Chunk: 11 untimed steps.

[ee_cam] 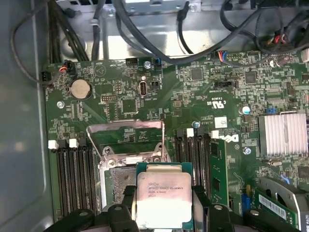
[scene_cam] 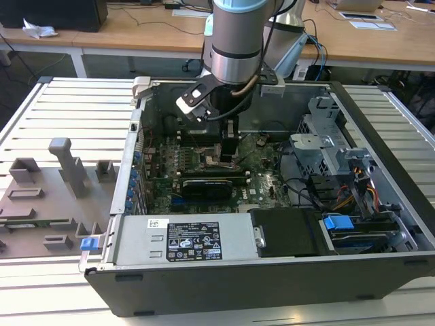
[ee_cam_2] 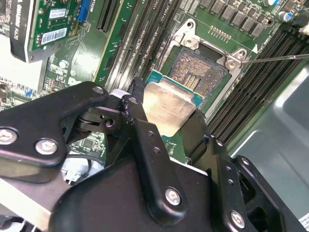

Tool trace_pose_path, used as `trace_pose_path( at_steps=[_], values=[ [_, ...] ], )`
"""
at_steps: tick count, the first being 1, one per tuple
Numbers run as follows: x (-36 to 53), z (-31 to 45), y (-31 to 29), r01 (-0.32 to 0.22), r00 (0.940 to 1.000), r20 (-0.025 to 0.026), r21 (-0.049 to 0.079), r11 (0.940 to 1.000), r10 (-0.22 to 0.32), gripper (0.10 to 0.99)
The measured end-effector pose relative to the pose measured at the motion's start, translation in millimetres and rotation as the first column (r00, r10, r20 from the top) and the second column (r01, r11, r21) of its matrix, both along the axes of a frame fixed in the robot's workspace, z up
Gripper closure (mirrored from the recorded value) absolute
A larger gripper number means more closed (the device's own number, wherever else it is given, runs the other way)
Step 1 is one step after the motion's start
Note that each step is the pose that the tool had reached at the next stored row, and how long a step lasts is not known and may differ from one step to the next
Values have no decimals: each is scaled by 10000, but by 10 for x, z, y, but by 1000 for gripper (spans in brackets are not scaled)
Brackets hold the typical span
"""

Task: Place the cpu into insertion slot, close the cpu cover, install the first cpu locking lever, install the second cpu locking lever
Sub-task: 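Place the cpu into insertion slot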

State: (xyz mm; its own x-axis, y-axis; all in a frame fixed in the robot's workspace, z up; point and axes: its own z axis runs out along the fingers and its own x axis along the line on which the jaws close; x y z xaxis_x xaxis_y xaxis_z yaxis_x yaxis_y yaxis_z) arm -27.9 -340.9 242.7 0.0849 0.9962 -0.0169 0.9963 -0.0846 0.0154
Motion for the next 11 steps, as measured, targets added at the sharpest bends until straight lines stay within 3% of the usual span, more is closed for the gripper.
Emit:
trace_pose_path(
  at_steps=[11],
  values=[
    [0, -3, 0, 1191, 9929, 1, -20, 9929, -1191, 541]
  ],
)
